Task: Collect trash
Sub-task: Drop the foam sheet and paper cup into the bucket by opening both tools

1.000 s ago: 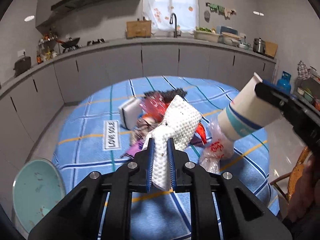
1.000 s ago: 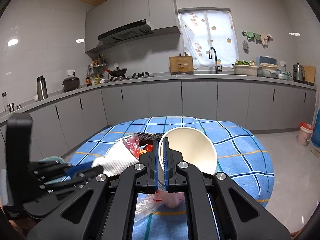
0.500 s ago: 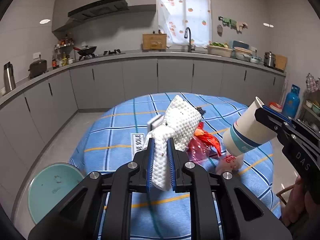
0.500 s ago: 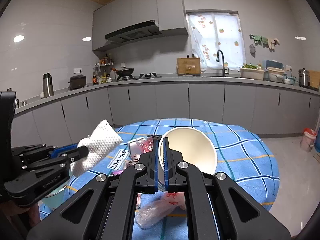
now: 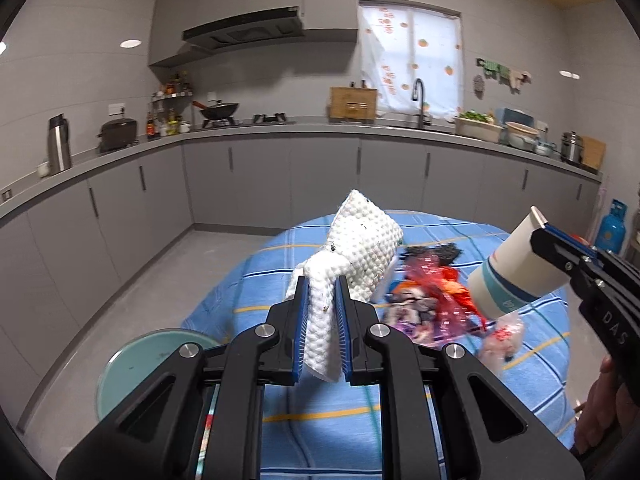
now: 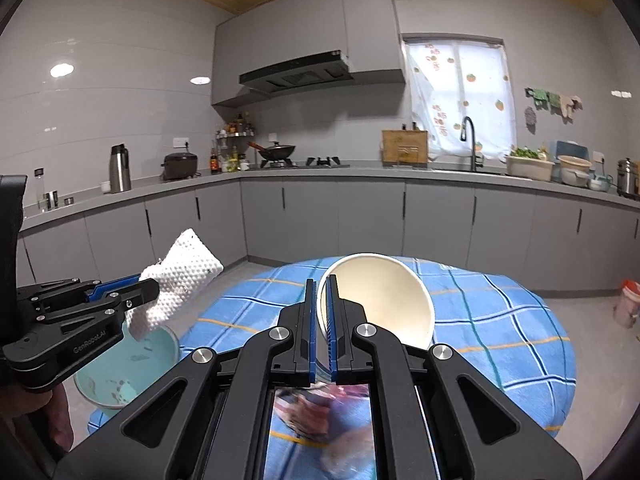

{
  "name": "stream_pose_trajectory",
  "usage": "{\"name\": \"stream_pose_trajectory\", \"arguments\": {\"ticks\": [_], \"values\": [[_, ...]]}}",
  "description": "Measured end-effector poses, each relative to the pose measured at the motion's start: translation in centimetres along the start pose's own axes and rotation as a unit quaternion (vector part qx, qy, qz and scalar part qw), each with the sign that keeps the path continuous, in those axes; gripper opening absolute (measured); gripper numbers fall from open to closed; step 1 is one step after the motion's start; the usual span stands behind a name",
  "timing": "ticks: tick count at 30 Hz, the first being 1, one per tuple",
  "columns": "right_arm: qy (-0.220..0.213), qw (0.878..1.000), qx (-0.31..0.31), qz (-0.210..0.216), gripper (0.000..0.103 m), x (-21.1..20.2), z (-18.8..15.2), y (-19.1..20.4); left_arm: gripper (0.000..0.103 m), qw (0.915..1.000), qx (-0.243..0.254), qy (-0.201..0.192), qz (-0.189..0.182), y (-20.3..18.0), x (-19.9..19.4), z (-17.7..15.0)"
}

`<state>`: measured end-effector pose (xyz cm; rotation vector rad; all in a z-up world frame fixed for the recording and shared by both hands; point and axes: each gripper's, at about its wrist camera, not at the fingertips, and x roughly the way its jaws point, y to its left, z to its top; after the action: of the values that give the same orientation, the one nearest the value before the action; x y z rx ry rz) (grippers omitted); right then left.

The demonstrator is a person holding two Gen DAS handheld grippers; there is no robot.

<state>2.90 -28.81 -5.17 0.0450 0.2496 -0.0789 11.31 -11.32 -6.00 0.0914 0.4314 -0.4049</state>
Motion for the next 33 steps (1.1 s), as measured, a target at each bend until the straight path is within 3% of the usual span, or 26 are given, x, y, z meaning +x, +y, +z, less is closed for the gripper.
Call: {"name": "stream_pose_trajectory", "arguments": {"ticks": [12, 21, 33], "values": [[-0.008, 0.998, -0.024, 0.061, 0.005, 1.7, 1.5, 5.2, 0.014, 0.9962, -0.037, 0.007, 0.079, 6.5, -1.1, -0.7], [-0.003, 0.992, -0.032, 0.123, 0.005, 3.4, 1.9, 9.9, 0.014, 0.9883, -0.064, 0.026, 0.136, 11.6, -1.6, -2.1], [0.026, 0.979, -0.044, 0.200, 0.005, 6.2, 1.4, 16.3, 0.015, 0.9805, -0.095, 0.047, 0.166, 15.6, -1.0, -3.6]]}}
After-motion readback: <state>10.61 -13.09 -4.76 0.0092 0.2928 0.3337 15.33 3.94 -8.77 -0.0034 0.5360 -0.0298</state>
